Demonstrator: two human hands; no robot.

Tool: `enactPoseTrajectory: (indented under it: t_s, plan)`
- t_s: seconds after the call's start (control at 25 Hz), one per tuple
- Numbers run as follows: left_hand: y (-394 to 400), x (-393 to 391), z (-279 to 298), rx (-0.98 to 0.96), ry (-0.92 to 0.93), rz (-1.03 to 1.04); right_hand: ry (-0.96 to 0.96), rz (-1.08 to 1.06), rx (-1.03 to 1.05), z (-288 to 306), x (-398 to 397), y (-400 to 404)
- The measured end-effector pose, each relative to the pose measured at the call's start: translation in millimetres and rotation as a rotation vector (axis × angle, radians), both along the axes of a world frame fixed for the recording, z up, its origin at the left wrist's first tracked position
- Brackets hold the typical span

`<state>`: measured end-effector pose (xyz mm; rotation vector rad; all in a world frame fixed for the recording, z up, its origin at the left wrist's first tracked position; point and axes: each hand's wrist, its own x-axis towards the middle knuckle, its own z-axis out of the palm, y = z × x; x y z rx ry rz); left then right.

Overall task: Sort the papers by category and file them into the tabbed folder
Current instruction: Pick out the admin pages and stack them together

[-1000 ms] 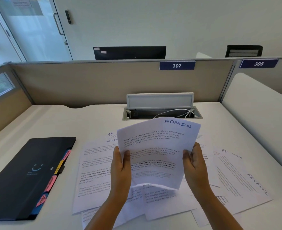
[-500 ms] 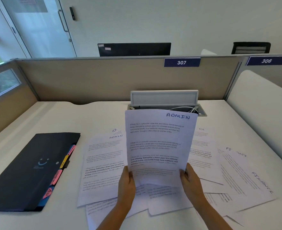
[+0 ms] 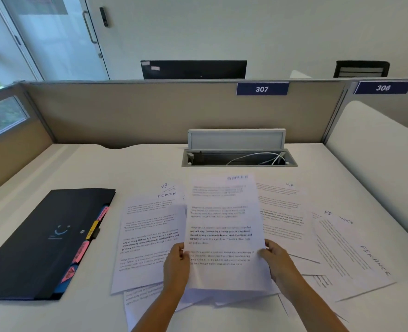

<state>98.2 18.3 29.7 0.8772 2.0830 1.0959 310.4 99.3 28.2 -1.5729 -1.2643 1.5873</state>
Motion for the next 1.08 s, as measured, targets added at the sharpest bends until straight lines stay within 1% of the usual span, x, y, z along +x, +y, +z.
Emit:
enactPoseTrajectory:
  t_s: [0.12, 0.2, 0.24, 0.36, 0.44, 0.52, 0.64, 0.8, 1.0, 1.08]
  plan:
    - [-0.7, -5.4, -6.0, -0.066, -0.011, -0.007, 0.040, -0.007, -0.118, -18.5, 5.1, 2.0]
    - [-2.4, -12.8, -3.6, -0.047, -0.067, 0.052, 0.078, -0.052, -0.160, -28.8, 10.7, 1.3]
    - [-4.0, -19.5, -1.2, -0.032, -0.056, 0.084, 0.128, -0.082, -0.184, -32.1, 13.2, 0.0]
    - [-13.9, -49.7, 0.4, -0.037, 0.083, 0.170, 0.313, -0.098, -0.220, -36.7, 20.3, -3.1]
    - [-20.3, -72.3, -1.7, -0.084, 0.130, 0.255, 0.364, -0.073, -0.218, -36.8, 22.9, -3.6]
    - [-23.5, -89.8, -0.5, -0.191, 0.166, 0.344, 0.372, -0.069, -0.210, -38.0, 22.7, -3.5]
    - [-27.8, -101.6, 4.0, -0.340, 0.208, 0.434, 0.314, -0.088, -0.187, -37.7, 21.2, -4.4]
    - [-35.8, -110.6, -4.7, -0.500, 0.174, 0.485, 0.279, -0.094, -0.176, -35.9, 20.3, -6.6]
    - [-36.6, -115.9, -14.9, -0.467, 0.149, 0.467, 0.269, -0.100, -0.145, -35.3, 19.7, -8.9]
    - [-37.8, -114.5, -18.6, -0.465, 0.167, 0.469, 0.268, -0.098, -0.148, -37.2, 19.9, -8.8]
